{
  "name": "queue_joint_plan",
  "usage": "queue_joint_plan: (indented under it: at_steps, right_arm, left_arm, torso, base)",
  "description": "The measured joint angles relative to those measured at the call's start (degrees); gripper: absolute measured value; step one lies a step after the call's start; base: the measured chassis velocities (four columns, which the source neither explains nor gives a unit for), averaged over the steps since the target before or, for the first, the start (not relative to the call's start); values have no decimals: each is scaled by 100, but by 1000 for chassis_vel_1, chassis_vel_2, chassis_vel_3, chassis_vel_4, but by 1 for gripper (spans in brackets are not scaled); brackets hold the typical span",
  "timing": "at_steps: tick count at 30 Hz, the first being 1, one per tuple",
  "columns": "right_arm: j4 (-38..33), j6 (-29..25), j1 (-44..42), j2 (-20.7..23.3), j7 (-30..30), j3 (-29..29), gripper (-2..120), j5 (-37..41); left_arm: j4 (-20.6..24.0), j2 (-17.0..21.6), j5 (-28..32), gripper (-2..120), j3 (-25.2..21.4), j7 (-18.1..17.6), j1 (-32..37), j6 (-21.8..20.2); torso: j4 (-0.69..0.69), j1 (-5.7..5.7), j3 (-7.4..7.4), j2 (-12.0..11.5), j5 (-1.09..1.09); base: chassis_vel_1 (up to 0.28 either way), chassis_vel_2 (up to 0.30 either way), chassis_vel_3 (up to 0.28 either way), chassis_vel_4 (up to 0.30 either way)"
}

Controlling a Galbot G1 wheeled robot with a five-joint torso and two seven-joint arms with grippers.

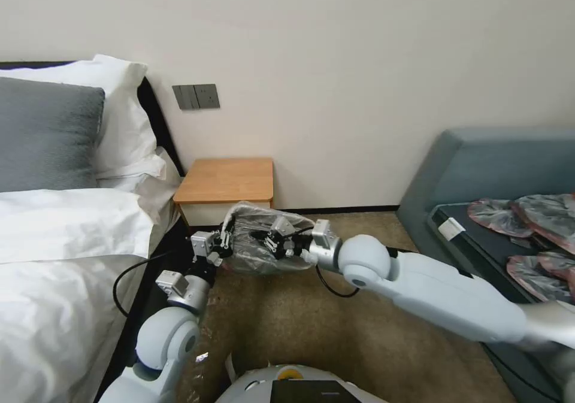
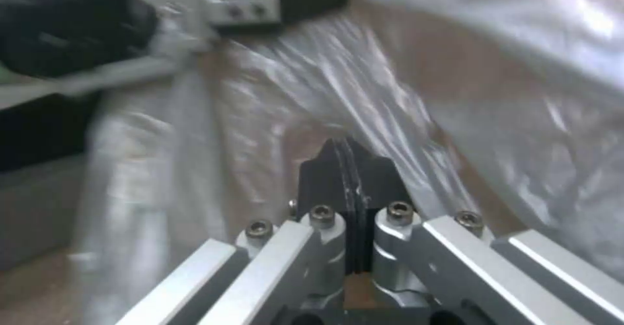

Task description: Pick up the garbage bag from the table and place it over the trash can.

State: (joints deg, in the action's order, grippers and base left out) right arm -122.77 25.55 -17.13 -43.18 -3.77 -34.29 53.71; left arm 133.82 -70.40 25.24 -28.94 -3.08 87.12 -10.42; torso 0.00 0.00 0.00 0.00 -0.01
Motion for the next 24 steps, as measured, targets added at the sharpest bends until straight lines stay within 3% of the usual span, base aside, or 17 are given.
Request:
queue_joint_plan:
  at_steps: [5, 15, 17, 24]
  right_arm:
    - [105, 81, 176, -83, -222, -164, 0, 151]
    - [89, 627, 758, -355, -1673, -865, 0, 819]
    - [93, 789, 875, -505, -2196, -1006, 0, 1113]
    - [223, 954, 1079, -777, -2691, -1282, 0, 1383]
  left_arm:
    - [27, 15, 31, 7, -58, 87, 16, 51]
    - [47, -23, -378, 7, -54, 462, 36, 314]
    - [57, -42, -577, 7, -50, 596, 65, 405]
    - [144, -82, -857, 7, -102, 765, 144, 509]
  torso:
    - [0, 0, 0, 0, 0]
    - [0, 0, 0, 0, 0]
    - [0, 0, 0, 0, 0]
    - [0, 0, 0, 0, 0]
  base:
    - [0, 0, 0, 0]
    - [0, 0, 0, 0]
    - [0, 0, 0, 0]
    - [0, 0, 0, 0]
